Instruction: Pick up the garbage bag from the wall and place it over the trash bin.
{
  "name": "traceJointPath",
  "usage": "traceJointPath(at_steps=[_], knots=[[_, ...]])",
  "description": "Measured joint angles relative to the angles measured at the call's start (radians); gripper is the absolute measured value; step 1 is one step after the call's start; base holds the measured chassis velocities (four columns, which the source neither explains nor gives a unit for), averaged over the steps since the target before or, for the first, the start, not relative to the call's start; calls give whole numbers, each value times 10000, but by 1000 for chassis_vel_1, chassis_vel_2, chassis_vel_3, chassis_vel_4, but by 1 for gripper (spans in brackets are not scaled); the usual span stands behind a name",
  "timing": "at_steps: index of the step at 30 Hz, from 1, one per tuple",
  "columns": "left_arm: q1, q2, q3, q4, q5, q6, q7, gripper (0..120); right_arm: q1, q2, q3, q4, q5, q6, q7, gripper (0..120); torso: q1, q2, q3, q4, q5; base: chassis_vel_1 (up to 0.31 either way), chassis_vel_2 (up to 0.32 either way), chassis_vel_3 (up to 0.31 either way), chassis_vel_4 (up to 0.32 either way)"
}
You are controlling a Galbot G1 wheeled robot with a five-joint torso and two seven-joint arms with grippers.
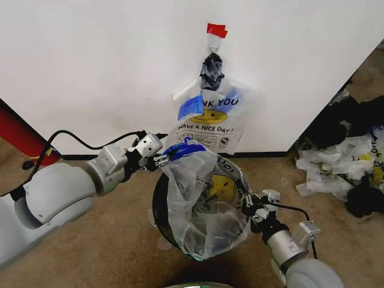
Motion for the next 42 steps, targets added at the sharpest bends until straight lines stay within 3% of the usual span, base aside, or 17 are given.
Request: traceJointPath(at_steps=[4, 6, 11, 16, 22, 30, 42], knots=[[42, -57, -204, -130, -389, -61, -414, 82, -3, 65, 7, 35, 109, -36, 156, 0, 0, 0, 0, 2, -1, 0, 0, 0, 0], [92, -265, -335, -475, -1052, -457, -2116, 95, 4, 238, 22, 56, 490, -132, 593, 0, 0, 0, 0, 0, 0, 0, 0, 0, 0], [643, -358, -596, -1111, -1058, -1065, -2885, 100, 186, 545, 9, 64, 1333, -364, 1620, 0, 1, 0, 0, 2, 1, 0, 0, 0, 0], [1390, -391, -632, -1517, -1062, -1065, -2860, 100, 340, 809, 55, 222, 1967, -501, 2574, 0, 1, 0, 0, 3, 1, 0, 0, 0, 0], [1990, -1037, -154, -1545, -1162, -681, -2843, 100, 649, 1551, 130, 200, 2127, -685, 3710, 0, 1, 0, -1, 1, -2, 0, 0, 0, 0], [2034, -1340, 453, -1538, -1292, -264, -2898, 100, 805, 2139, -64, -303, 606, -631, 3921, 0, 1, 0, 0, 0, -2, 0, 0, 0, 0], [1556, -2302, 1695, -1526, -882, -73, -2706, 93, 1083, 2852, -473, -540, 418, -615, 4193, 0, 0, 0, -1, 1, 0, 0, 0, 0, 0]])
